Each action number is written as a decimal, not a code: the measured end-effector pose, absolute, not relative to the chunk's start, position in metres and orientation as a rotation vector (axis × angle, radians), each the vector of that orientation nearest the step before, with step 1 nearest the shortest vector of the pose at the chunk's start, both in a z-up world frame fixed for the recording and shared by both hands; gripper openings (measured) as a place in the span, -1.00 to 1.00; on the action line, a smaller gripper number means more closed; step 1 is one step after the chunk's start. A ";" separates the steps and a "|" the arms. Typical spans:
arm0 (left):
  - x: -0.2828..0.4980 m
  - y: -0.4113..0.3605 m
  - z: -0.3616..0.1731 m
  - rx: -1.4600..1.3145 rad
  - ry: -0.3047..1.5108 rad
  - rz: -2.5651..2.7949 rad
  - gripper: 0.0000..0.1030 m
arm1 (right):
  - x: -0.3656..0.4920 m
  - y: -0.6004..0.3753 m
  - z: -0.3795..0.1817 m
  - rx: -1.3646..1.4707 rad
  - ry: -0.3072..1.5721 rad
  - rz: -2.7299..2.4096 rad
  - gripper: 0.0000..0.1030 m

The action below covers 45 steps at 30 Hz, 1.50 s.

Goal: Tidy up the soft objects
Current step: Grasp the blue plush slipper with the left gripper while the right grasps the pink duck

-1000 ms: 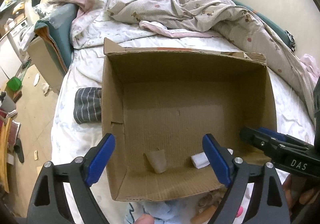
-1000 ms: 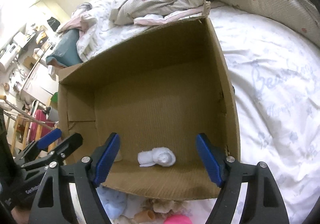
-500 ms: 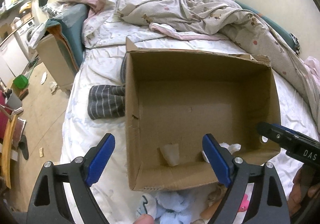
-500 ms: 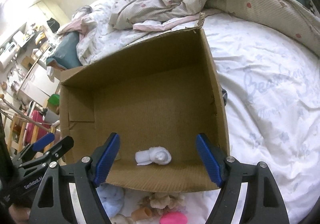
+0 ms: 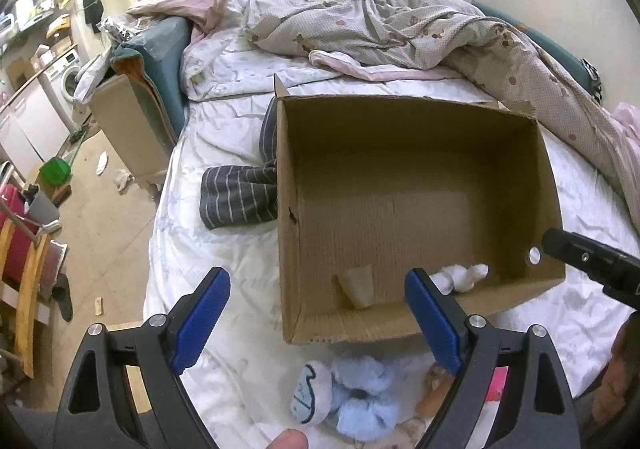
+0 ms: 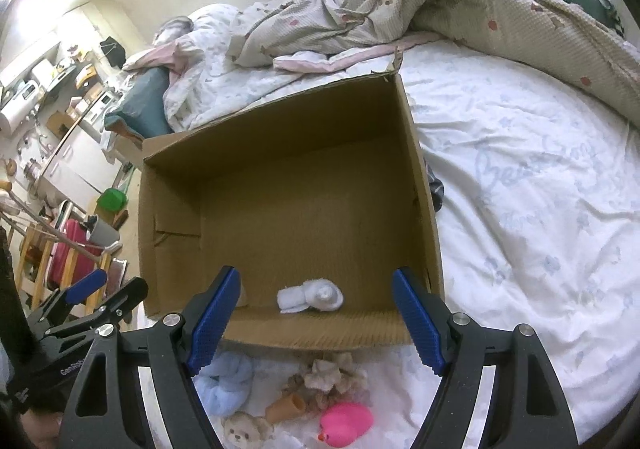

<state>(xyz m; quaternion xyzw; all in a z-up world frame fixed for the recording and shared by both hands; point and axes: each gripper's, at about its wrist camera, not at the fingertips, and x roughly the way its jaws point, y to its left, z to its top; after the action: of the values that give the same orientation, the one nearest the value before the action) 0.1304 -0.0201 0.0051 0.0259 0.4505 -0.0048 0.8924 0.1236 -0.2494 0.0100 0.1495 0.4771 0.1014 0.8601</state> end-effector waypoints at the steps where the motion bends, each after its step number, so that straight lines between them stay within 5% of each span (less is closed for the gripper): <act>1: 0.128 -0.020 0.005 0.055 0.935 -0.008 0.70 | 0.121 -0.250 0.011 0.313 1.000 0.214 0.61; 38: 0.083 0.032 -0.050 -0.193 1.220 0.072 0.70 | 0.047 -0.251 -0.031 0.380 1.190 0.164 0.61; 42: 0.094 0.005 -0.080 -0.171 1.315 -0.057 0.99 | 0.050 -0.257 -0.038 0.416 1.216 0.148 0.61; 45: 0.102 -0.014 -0.099 -0.062 1.349 -0.073 0.99 | 0.050 -0.261 -0.042 0.432 1.228 0.142 0.61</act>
<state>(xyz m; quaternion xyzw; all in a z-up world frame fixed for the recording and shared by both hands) 0.1023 -0.0145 -0.0994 -0.0285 0.6243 -0.0336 0.7799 0.0503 -0.2609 -0.0420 0.2009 0.5711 0.0660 0.7931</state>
